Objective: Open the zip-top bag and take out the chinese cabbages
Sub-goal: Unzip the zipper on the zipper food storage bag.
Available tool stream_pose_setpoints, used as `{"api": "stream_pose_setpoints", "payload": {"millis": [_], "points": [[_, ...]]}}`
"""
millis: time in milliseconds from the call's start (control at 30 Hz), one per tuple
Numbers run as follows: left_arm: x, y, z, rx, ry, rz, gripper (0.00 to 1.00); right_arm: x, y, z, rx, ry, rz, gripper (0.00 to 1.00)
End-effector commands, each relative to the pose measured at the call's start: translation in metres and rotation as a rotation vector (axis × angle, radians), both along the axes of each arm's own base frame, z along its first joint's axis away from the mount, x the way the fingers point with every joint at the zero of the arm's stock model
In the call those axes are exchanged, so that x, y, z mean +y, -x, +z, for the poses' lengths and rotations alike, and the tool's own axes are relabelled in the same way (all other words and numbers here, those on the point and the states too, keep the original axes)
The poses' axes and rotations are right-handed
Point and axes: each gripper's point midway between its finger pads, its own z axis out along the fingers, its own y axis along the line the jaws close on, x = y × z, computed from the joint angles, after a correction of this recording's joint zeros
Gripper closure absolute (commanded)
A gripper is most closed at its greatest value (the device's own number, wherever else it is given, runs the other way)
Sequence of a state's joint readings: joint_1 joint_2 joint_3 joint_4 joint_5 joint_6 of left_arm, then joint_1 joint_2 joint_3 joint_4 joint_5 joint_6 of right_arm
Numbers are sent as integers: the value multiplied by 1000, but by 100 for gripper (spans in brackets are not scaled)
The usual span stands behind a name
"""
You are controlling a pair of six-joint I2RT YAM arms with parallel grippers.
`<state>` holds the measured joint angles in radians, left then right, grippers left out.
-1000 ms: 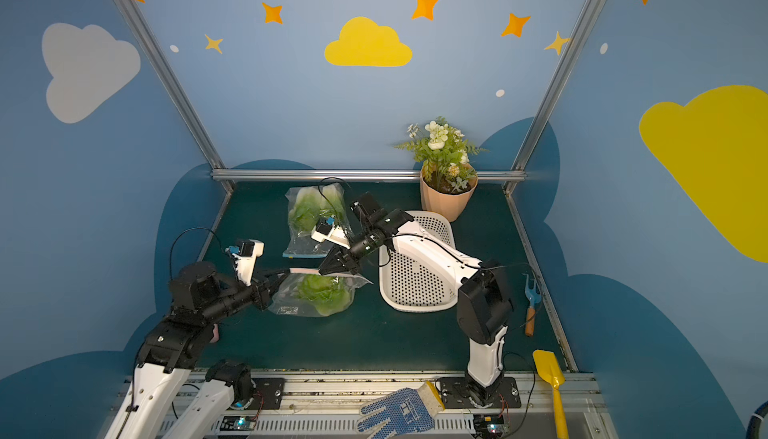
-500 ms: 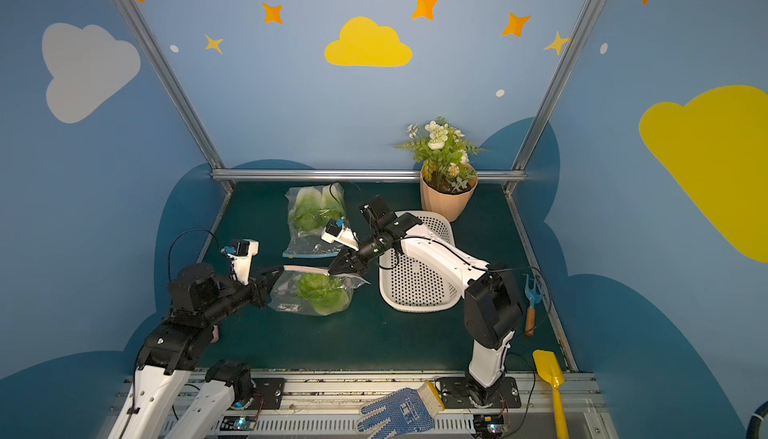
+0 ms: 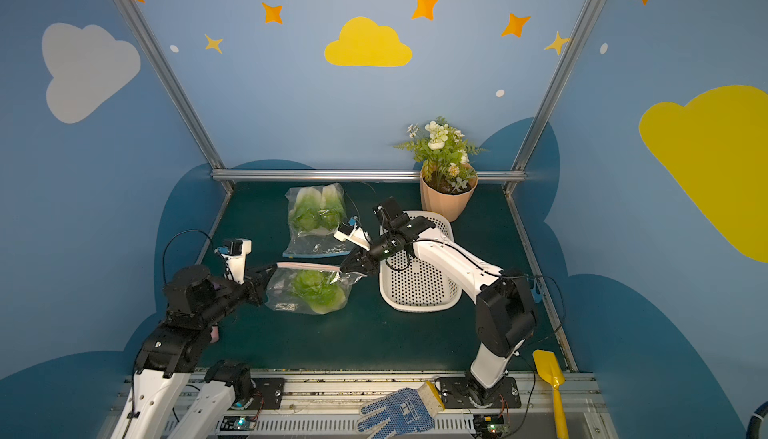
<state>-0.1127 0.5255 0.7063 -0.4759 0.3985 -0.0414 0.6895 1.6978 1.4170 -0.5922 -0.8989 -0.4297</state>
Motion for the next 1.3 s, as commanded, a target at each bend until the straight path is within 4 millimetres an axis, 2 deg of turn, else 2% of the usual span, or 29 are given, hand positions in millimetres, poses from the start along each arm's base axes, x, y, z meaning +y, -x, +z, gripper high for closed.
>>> {"api": "stream_pose_setpoints", "payload": {"millis": [0,467,867,933,1000,1167,1267], "points": [[16,-7,3,-32,-22,88,95,-14,-4,1,-8,24,-47,100],[26,-11,0,-22,-34,142,95,-36,-9,-7,-16,47,-111,100],[26,-11,0,-22,-29,138,95,-40,-12,-10,-15,53,-132,100],[20,-9,1,-23,-14,102,95,-39,-14,-8,-14,45,-137,100],[4,-3,2,-15,18,9,95,-35,-17,-5,-17,27,-142,100],[-23,5,5,29,100,-146,95,-16,-20,7,-34,-31,-117,100],[-36,10,5,62,137,-216,86,-4,-23,12,-62,-52,-104,100]]}}
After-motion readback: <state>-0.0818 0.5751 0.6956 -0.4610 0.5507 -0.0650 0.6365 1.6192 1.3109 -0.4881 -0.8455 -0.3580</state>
